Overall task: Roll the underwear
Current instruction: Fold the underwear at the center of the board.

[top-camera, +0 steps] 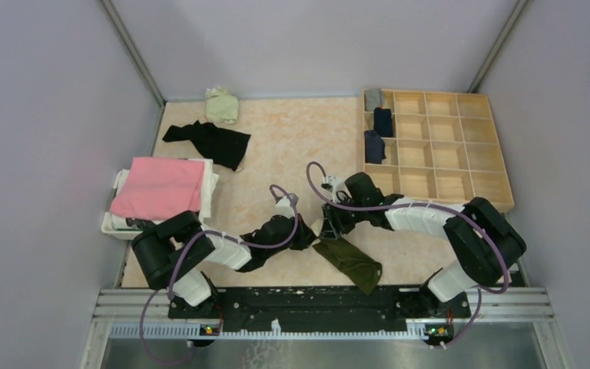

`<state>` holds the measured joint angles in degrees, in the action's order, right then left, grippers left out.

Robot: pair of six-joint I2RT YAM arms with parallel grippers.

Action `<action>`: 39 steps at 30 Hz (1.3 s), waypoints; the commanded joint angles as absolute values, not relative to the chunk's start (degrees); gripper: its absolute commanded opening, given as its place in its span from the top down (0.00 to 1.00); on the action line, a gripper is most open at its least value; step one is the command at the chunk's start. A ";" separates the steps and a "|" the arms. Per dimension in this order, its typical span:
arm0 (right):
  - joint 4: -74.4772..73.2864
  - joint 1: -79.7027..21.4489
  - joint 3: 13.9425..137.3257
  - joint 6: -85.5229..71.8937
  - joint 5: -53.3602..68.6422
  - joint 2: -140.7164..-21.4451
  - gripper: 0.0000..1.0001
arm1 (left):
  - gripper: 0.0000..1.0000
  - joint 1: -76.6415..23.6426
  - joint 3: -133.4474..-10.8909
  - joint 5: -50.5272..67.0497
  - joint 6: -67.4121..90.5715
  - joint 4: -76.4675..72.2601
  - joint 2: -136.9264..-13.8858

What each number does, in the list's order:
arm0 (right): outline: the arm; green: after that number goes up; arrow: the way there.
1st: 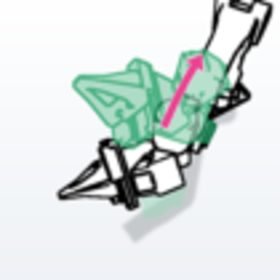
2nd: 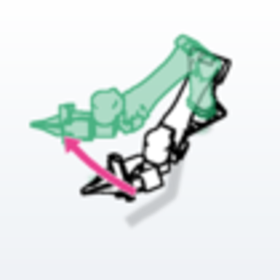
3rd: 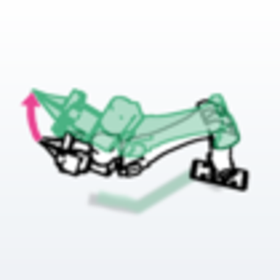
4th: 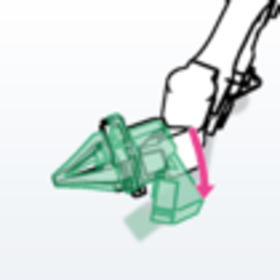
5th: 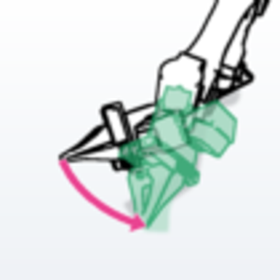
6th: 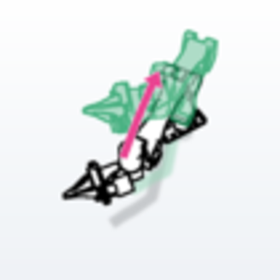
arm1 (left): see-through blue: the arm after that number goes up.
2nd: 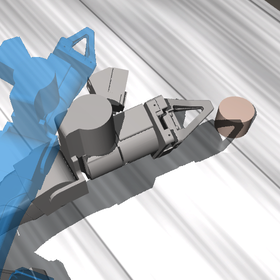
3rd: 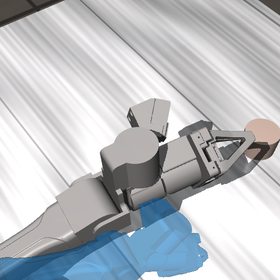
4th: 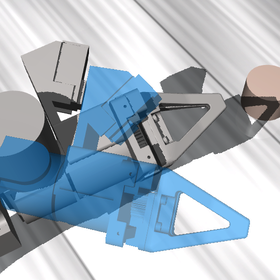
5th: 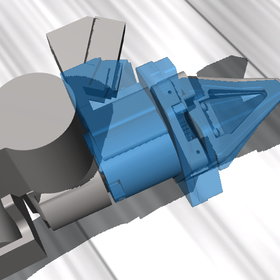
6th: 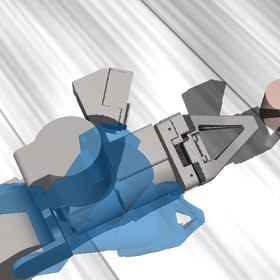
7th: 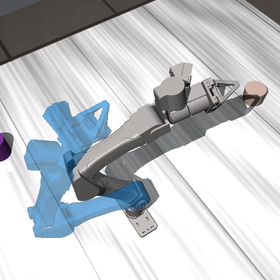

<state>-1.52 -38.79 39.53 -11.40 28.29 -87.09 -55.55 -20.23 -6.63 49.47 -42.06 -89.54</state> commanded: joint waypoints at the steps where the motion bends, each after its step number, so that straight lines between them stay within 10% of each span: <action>1: -2.35 -41.53 41.77 -7.39 27.63 -85.28 0.56 | 1.00 -55.20 -19.45 -6.57 49.52 -44.01 -90.43; 19: -10.11 -43.57 40.83 -12.95 7.69 -69.26 0.44 | 1.00 -55.20 -17.33 -4.84 47.88 -27.82 -66.98; 29: -13.29 -45.79 31.92 -31.90 5.93 -54.37 0.95 | 1.00 -53.60 -27.39 -11.19 39.71 -19.69 -63.08; 39: -8.52 -63.37 21.03 -47.14 -2.73 -48.16 1.00 | 1.00 -50.36 -52.64 8.40 26.44 -18.95 -94.64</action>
